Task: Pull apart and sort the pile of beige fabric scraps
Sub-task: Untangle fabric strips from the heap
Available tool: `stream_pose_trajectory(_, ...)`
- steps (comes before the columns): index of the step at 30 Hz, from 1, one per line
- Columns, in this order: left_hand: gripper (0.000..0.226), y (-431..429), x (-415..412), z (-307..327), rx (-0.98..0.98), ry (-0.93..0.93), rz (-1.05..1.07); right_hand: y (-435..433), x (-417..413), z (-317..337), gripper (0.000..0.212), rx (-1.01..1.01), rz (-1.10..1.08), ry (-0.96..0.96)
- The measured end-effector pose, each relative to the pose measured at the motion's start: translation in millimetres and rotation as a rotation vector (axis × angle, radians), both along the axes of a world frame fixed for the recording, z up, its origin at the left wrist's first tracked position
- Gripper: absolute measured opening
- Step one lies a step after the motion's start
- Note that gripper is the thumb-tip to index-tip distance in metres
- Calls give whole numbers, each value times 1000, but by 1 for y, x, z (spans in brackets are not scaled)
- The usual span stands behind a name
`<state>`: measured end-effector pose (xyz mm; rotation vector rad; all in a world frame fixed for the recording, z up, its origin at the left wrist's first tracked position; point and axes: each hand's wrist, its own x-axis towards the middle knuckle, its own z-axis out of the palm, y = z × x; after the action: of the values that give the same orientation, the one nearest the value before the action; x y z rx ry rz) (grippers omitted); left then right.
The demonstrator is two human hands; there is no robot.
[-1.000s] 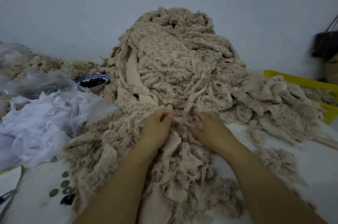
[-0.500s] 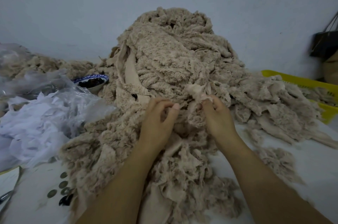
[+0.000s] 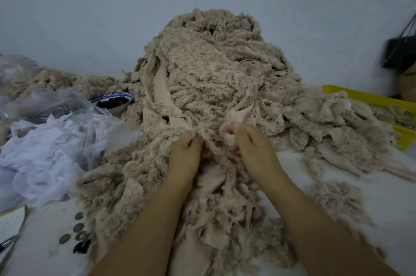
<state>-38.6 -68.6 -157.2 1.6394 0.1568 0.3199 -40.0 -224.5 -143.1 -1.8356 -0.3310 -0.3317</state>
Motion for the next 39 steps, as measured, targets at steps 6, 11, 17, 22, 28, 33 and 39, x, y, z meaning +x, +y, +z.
stream_pose_trajectory(6,23,4,-3,13,-139,-78,92,-32,31,-21,24,-412,-385,211)
stream_pose_trajectory(11,55,-5,-12,17,-12,-140,-84,-24,33,-23,26,-283,-292,136)
stream_pose_trajectory(17,54,-12,-6,8,307,117,-176,-1,9,-7,35,144,267,324)
stream_pose_trajectory(22,44,-4,-4,12,42,178,-325,10,0,-6,22,252,508,415)
stream_pose_trajectory(28,21,2,-7,20,-431,219,-303,7,-2,-8,23,0,502,398)
stream_pose_trajectory(33,15,-7,-12,23,-362,-6,-315,7,3,-9,46,119,392,480)
stream_pose_trajectory(39,23,-13,-18,21,293,-188,-351,3,7,-7,44,533,340,550)
